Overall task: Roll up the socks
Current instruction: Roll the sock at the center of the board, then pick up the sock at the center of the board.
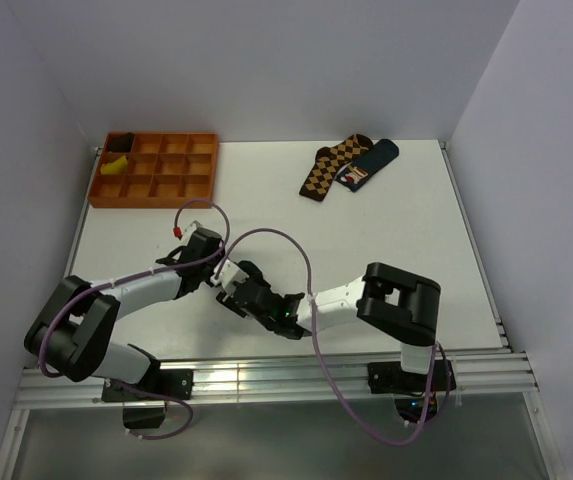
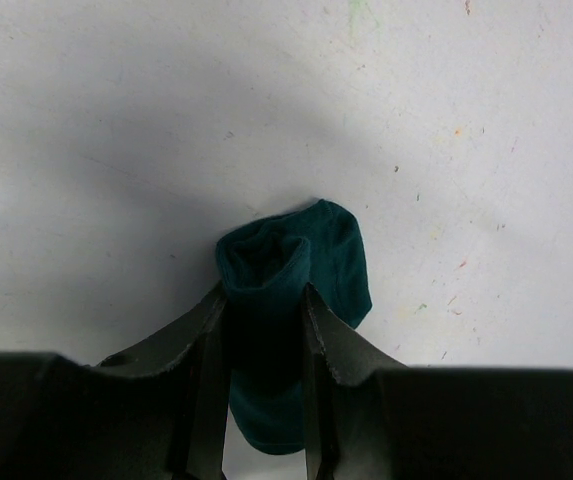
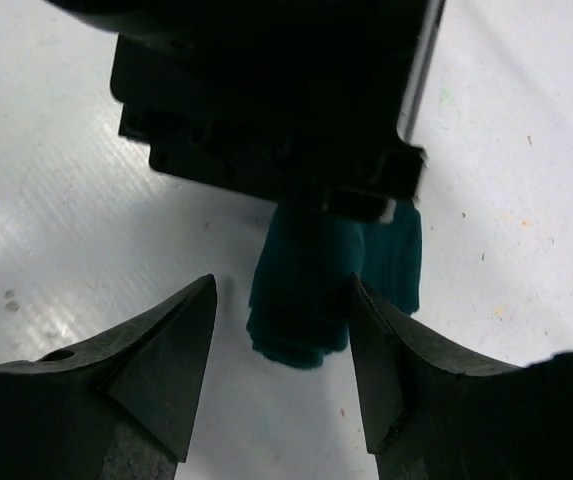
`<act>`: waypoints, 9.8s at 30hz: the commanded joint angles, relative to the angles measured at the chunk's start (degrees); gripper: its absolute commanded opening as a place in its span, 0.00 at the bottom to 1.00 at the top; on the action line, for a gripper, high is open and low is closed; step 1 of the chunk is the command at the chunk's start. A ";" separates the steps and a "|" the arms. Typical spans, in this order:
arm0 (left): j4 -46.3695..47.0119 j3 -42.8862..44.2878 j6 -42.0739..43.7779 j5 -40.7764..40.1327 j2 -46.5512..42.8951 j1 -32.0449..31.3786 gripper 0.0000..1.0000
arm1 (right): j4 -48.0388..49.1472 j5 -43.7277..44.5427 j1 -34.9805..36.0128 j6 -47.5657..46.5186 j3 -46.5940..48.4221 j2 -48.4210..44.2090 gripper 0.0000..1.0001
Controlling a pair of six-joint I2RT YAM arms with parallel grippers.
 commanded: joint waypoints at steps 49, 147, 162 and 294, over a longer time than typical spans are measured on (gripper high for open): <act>9.53 -11.38 -1.50 0.09 -14.55 3.27 0.66 | -13.50 -61.39 -26.04 30.45 9.26 10.65 0.00; 6.11 -4.36 -0.53 2.21 -5.92 -1.56 0.68 | -15.60 -29.84 -13.30 10.51 4.51 6.60 0.00; 0.66 -14.63 -9.76 -6.76 -25.25 1.96 0.70 | -20.97 -39.78 -18.49 17.37 9.96 12.05 0.00; -17.43 10.40 8.25 -8.52 13.75 2.40 0.00 | -29.71 -35.93 -33.69 24.67 -6.13 -34.50 0.67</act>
